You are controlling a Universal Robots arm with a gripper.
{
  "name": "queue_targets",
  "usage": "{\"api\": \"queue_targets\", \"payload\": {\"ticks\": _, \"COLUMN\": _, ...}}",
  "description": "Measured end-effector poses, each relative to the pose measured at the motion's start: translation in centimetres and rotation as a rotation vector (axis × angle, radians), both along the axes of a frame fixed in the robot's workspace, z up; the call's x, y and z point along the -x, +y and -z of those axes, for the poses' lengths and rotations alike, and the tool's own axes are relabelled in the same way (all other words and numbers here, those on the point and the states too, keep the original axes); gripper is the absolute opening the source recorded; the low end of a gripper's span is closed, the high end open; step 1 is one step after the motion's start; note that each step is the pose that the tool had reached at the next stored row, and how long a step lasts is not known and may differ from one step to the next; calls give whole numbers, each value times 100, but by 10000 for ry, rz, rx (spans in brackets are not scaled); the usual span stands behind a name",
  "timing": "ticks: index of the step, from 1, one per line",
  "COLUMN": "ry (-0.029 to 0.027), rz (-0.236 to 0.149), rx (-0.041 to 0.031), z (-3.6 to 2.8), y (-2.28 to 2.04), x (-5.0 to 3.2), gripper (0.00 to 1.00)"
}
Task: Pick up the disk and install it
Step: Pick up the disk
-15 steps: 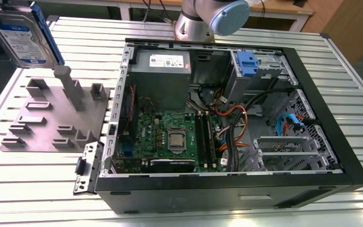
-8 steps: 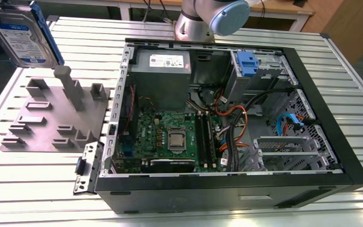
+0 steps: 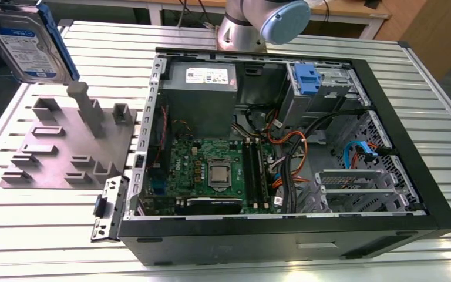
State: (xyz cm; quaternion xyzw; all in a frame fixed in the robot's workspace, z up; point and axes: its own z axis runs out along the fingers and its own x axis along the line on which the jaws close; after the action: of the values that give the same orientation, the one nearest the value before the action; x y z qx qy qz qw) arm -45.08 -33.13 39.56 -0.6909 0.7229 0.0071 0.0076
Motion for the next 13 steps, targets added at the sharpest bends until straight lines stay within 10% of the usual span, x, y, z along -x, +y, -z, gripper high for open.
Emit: {"api": "queue_targets", "payload": {"ticks": 13, "ry": 1, "rz": -1, "rx": 1, "z": -29, "y": 0, "x": 0, "gripper": 37}}
